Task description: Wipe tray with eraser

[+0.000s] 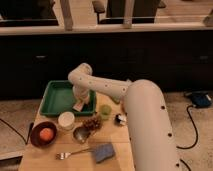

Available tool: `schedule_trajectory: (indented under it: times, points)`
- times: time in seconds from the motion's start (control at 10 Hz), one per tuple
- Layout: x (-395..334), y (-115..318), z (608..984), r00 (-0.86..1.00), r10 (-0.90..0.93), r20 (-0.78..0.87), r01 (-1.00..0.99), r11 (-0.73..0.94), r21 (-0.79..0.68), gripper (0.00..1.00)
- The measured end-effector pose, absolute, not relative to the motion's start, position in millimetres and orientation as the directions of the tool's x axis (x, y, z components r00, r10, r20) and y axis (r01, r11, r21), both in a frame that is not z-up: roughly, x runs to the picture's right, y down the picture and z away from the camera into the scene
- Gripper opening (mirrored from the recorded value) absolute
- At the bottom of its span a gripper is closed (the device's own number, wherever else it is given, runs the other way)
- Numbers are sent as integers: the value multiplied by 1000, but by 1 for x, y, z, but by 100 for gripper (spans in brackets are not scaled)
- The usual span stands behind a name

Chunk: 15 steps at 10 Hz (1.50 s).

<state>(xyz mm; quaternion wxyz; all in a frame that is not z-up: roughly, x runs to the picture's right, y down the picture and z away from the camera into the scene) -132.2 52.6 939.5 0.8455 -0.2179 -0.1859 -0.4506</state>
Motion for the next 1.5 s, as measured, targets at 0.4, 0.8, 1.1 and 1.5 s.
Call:
schedule_trajectory:
  times: [0.4, 0.8, 1.1, 1.5]
  points:
    - [-153, 32, 953, 542, -687, 484, 834, 509, -211, 0]
    - [-194, 45, 936, 447, -722, 528, 885, 444, -143, 0]
    - [-198, 69, 917, 383, -737, 557, 913, 396, -103, 0]
    - [-145, 71, 922, 440, -716, 542, 890, 429, -154, 0]
